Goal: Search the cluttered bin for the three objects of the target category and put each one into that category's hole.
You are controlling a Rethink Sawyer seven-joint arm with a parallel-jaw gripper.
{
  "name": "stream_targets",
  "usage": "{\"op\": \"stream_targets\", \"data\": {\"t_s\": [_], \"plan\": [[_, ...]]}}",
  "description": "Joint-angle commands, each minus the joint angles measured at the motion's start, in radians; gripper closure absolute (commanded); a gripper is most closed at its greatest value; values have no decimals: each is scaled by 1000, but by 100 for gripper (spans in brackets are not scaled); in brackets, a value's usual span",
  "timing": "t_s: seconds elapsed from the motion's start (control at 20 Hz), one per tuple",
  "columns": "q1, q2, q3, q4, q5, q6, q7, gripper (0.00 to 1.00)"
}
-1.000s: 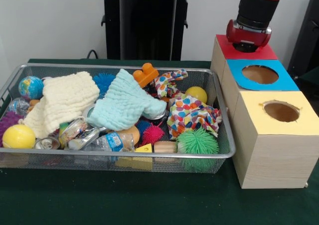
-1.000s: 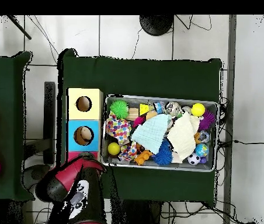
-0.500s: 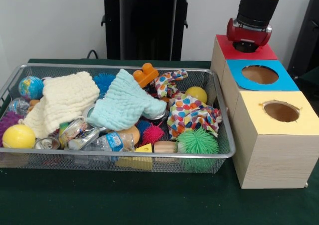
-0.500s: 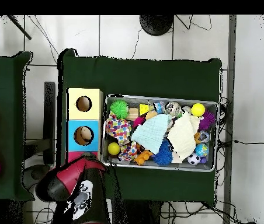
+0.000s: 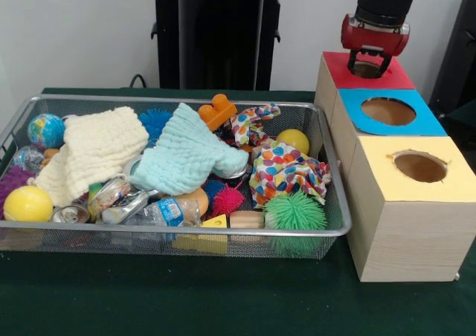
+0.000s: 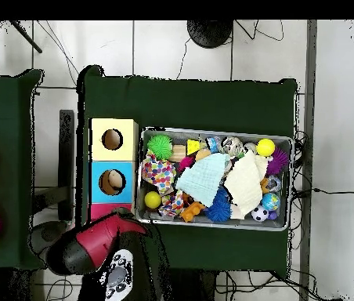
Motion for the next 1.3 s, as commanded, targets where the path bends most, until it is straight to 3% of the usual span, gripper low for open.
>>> {"op": "stream_targets", "data": {"t_s": [0.05,0.75,1.1,1.3], "plan": [[-46,-78,77,42,54,128,-34,0],[-57,-145,92,51,80,205,-57,0],[-53,-222,95,37,102,315,-82,0],[-55,-225,94,42,97,301,-77,0]]}}
